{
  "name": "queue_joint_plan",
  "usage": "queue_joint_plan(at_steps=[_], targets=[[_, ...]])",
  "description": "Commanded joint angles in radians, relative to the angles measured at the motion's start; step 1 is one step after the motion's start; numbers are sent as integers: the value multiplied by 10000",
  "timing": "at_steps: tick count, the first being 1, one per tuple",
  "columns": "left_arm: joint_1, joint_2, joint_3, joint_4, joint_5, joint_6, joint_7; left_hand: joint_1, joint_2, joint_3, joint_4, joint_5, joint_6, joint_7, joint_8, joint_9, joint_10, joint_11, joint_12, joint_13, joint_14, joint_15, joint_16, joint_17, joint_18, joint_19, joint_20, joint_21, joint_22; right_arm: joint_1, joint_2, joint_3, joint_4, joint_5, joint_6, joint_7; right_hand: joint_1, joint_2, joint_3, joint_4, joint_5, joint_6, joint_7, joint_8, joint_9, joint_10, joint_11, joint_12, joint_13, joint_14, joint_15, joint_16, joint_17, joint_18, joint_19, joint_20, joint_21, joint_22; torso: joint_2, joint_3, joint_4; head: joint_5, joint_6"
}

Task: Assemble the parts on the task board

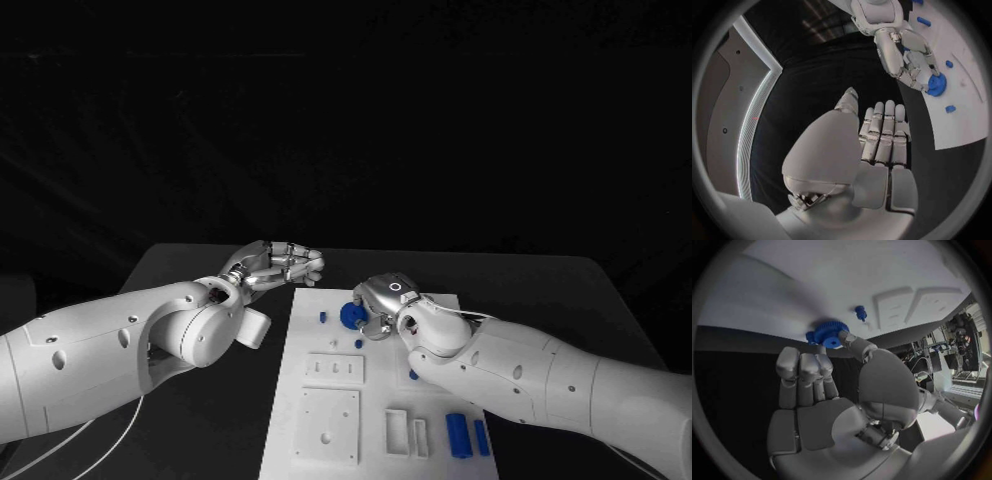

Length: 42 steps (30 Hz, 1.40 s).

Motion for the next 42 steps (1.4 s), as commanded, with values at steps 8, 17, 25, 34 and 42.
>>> queue_joint_plan(at_steps=[8,17,25,34,42], targets=[[16,55,7,-10,-32,160,27,66,21,-19,13,13,-24,98,-57,-9,-44,9,-53,-12,45,3,-53,18,133,-52,39,-70,190,-13,109,-6,-4,93,33,-131,-219,-183,-290,166,-250,-297,316,-274,-126,-233,142,-166,-110,13,209,-62,34,1003,-64,-46,-65,134,3,-8,-4,-3,-14],[16,51,7,-17,-32,147,27,68,19,-20,12,13,-23,97,-57,-9,-47,9,-54,-13,45,3,-57,20,133,-53,39,-71,190,-13,108,-6,-49,180,73,-141,-274,-205,-404,184,-243,-378,338,-310,-143,-257,163,-171,-114,7,228,-67,47,1003,-71,-54,-74,135,2,-9,-10,-2,-12],[16,11,7,-46,-32,145,33,68,19,-21,13,11,-23,98,-59,-9,-48,10,-54,-13,45,4,-62,22,133,-53,39,-73,190,-8,-244,-3,354,781,-99,161,-302,-196,-482,190,-226,-390,347,-310,-145,-229,172,-136,-82,3,239,-72,57,1003,-78,-62,-85,135,0,8,-12,21,-5],[17,11,7,-136,-32,140,39,67,17,-21,13,10,-21,97,-60,-8,-48,10,-54,-13,47,4,-66,25,133,-53,39,-73,190,2,-133,-5,239,1035,328,305,-334,-163,-560,216,-187,-436,352,-329,-157,-174,176,-74,-30,3,239,-69,74,1003,-71,-73,-90,135,3,13,-18,4,26],[17,30,7,-141,-32,161,25,69,16,-21,12,10,-20,97,-61,-8,-49,10,-53,-12,49,4,-70,28,133,-52,39,-74,190,2,-74,-5,72,1058,712,193,-381,-148,-619,267,-190,-545,334,-380,-181,-208,161,-88,-41,-2,227,-75,86,1003,-73,-76,-101,134,6,2,-7,-10,14]])
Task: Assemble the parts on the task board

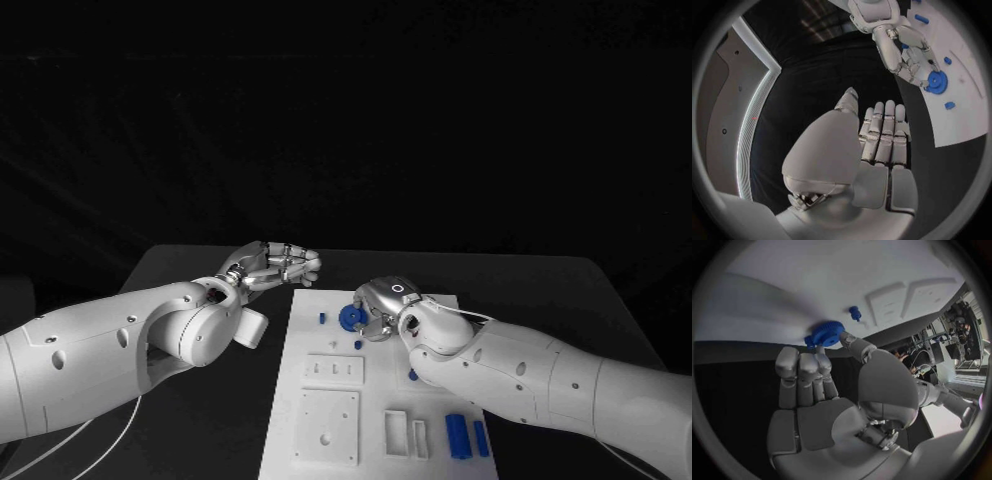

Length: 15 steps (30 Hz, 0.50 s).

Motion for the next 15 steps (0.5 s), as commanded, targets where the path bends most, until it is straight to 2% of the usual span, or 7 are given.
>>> queue_joint_plan(at_steps=[1,9,15], targets=[[17,27,7,10,-30,147,58,70,16,-21,12,10,-21,97,-61,-8,-49,10,-54,-13,49,4,-68,14,122,-53,39,-39,195,-14,20,-9,-28,106,541,48,-125,2,-73,25,27,-190,85,-54,-18,17,7,48,7,25,51,-66,15,1066,-24,-57,-56,136,6,-10,9,-5,-16],[17,31,7,1,-30,151,58,73,15,-21,11,10,-22,98,-63,-8,-50,10,-54,-13,50,3,-71,16,123,-53,39,-40,195,-14,-68,-11,116,175,948,58,-144,43,-139,64,16,-374,36,-134,-50,75,-37,104,54,26,11,-69,30,1066,-23,-63,-63,138,-3,-19,1,-5,-41],[16,-10,7,21,-30,139,54,74,16,-20,12,9,-22,98,-65,-8,-49,10,-53,-12,51,4,-75,18,123,-53,39,-41,195,-15,-246,-13,349,171,972,-24,-162,71,-176,97,18,-323,22,-90,-29,132,-52,153,93,31,-6,-67,41,1066,-19,-65,-60,142,1,-14,-20,12,-55]])
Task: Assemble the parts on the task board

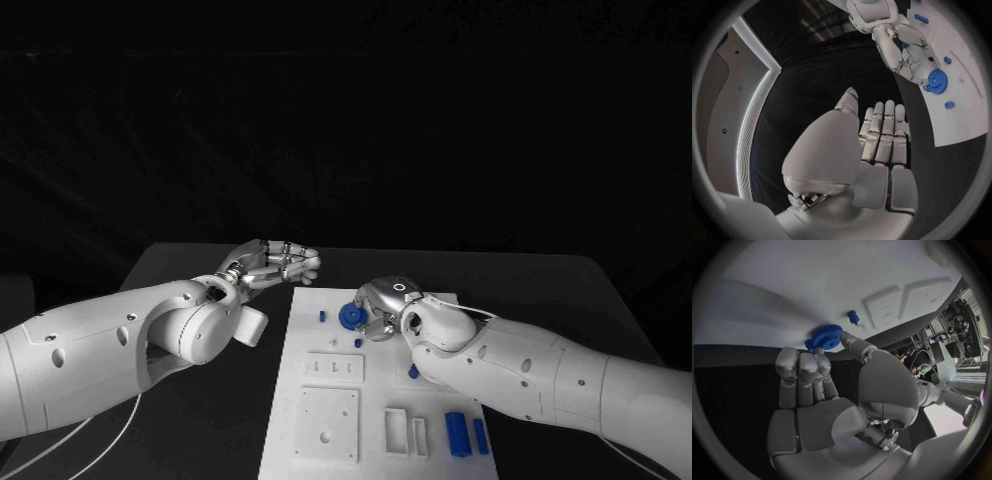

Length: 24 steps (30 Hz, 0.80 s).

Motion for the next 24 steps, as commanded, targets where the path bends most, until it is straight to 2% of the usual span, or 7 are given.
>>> queue_joint_plan(at_steps=[1,9,15,17,22,24], targets=[[16,-5,7,34,-30,133,58,74,16,-20,12,9,-22,98,-65,-8,-49,10,-53,-12,51,4,-40,10,80,-52,39,-40,190,-60,-66,-41,86,32,568,-33,-85,44,-84,6,19,62,26,78,44,68,4,65,10,32,-7,-30,13,1065,-17,-69,-60,143,-2,8,-17,12,0],[16,-32,7,53,-30,134,60,76,15,-20,11,10,-21,98,-66,-7,-49,10,-53,-12,53,4,-43,13,80,-52,39,-41,191,-61,-229,-42,144,28,633,-170,-109,41,-113,46,18,111,38,116,61,69,13,66,9,32,-1,-32,22,1065,-17,-72,-61,145,-6,11,2,-16,-4],[16,-65,6,54,-30,135,60,77,16,-20,11,10,-21,98,-66,-7,-49,10,-53,-12,54,4,-44,13,80,-52,39,-41,191,-72,-450,-42,286,13,60,-246,-116,39,-119,55,17,116,41,120,63,71,16,68,12,31,1,-33,24,1065,-17,-72,-62,145,-8,18,-5,-16,7],[16,-68,6,53,-30,128,64,77,15,-20,11,10,-21,98,-66,-7,-49,10,-53,-12,54,4,-45,14,80,-52,39,-41,191,-72,-528,-42,354,46,-220,-189,-98,40,-103,66,72,141,52,137,70,77,25,72,14,30,9,-36,27,1065,-16,-77,-66,144,-6,19,-5,-9,6],[16,-85,6,44,-30,128,71,76,15,-21,12,9,-20,98,-67,-7,-50,10,-53,-12,55,4,-47,15,80,-52,39,-41,191,-77,-1071,-33,931,795,-1532,519,-35,17,-54,90,140,199,85,176,84,95,57,82,18,32,38,-36,40,1065,-5,-95,-72,141,-9,17,0,-19,27],[16,-97,6,42,-30,126,79,76,15,-20,12,9,-20,98,-67,-7,-50,10,-53,-12,55,4,-48,16,80,-51,40,-41,191,-69,-1365,29,1231,1196,-1791,918,14,10,-33,75,166,205,92,181,85,91,63,76,9,31,45,-36,45,1065,0,-104,-73,142,-16,22,-13,-14,32]])
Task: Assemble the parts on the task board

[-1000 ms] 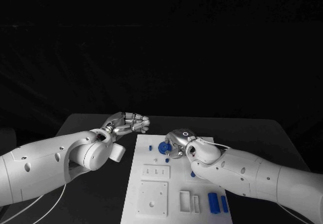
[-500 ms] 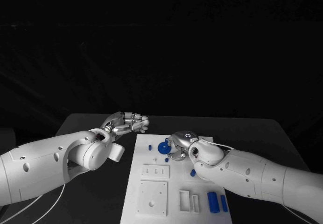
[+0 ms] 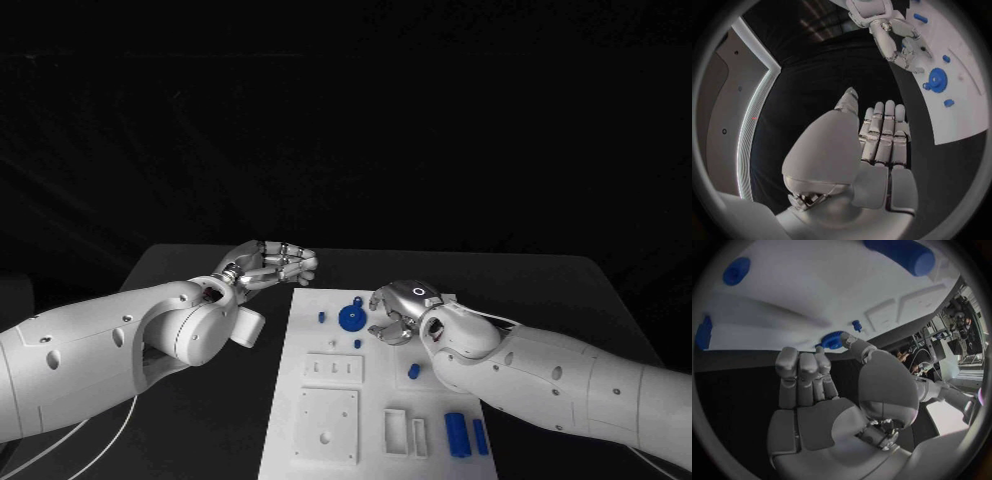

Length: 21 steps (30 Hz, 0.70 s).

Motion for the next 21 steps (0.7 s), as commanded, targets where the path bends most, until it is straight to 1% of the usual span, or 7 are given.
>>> queue_joint_plan(at_steps=[1,6,10,13,15,16,21], targets=[[15,-7,7,7,-29,127,89,76,15,-21,12,9,-20,98,-67,-7,-50,10,-53,-12,55,4,-48,9,133,-51,40,-42,195,17,-458,136,449,1161,-1281,1177,86,-26,37,2,64,106,67,57,16,39,26,28,-17,31,47,-38,12,1067,16,-84,-36,142,-10,1,-18,4,25],[15,-5,7,-60,-29,113,113,77,15,-21,12,9,-20,98,-68,-7,-50,10,-53,-12,55,4,-49,10,133,-52,40,-42,195,167,-1300,452,893,2574,-1059,2225,177,-27,36,-70,126,107,86,62,17,12,43,7,-36,27,63,-45,17,1067,12,-96,-39,145,-16,0,-20,-45,75],[13,11,5,-124,-29,132,121,77,13,-21,12,9,-19,98,-67,-7,-49,10,-52,-12,56,4,-50,11,133,-51,40,-42,195,254,-1985,718,660,3832,-239,3570,475,33,-126,-482,547,88,130,70,27,-131,87,-68,-92,5,109,-68,23,1067,-45,-117,-43,166,-52,21,-71,-89,132],[12,46,5,-166,-29,158,130,79,13,-21,11,9,-17,97,-67,-6,-48,9,-51,-12,57,3,-51,12,134,-51,39,-42,196,255,-2402,803,600,4049,-397,4161,503,230,-680,-1027,1587,22,153,75,52,-400,123,-184,-172,-48,157,-106,39,1066,-164,-78,-52,185,-82,31,-102,-117,159],[10,55,4,-190,-29,175,138,80,14,-21,11,9,-17,97,-67,-6,-47,9,-51,-11,58,3,-52,12,134,-51,39,-42,196,254,-2536,849,449,4169,-274,4347,247,462,-1475,-1517,3141,-55,189,87,95,-672,147,-281,-243,-113,173,-126,65,1064,-282,-29,-28,211,-93,42,-116,-148,180],[10,59,3,-216,-29,182,142,80,14,-21,11,9,-16,97,-66,-6,-47,9,-51,-11,58,3,-52,12,134,-50,39,-42,196,254,-2584,849,274,4215,-209,4423,181,710,-2106,-1916,3610,-84,189,103,123,-729,151,-279,-253,-150,157,-160,74,1067,-360,12,-45,182,-100,56,-134,-165,193],[8,102,3,-318,-29,209,148,80,15,-21,11,9,-16,97,-67,-6,-46,9,-50,-11,59,3,-53,14,134,-50,39,-42,196,232,-2688,848,-326,4203,222,4600,256,757,-2410,-2194,3485,-133,202,81,113,-794,157,-311,-284,-189,172,-216,74,1067,-448,68,-109,159,-151,124,-229,-155,196]])
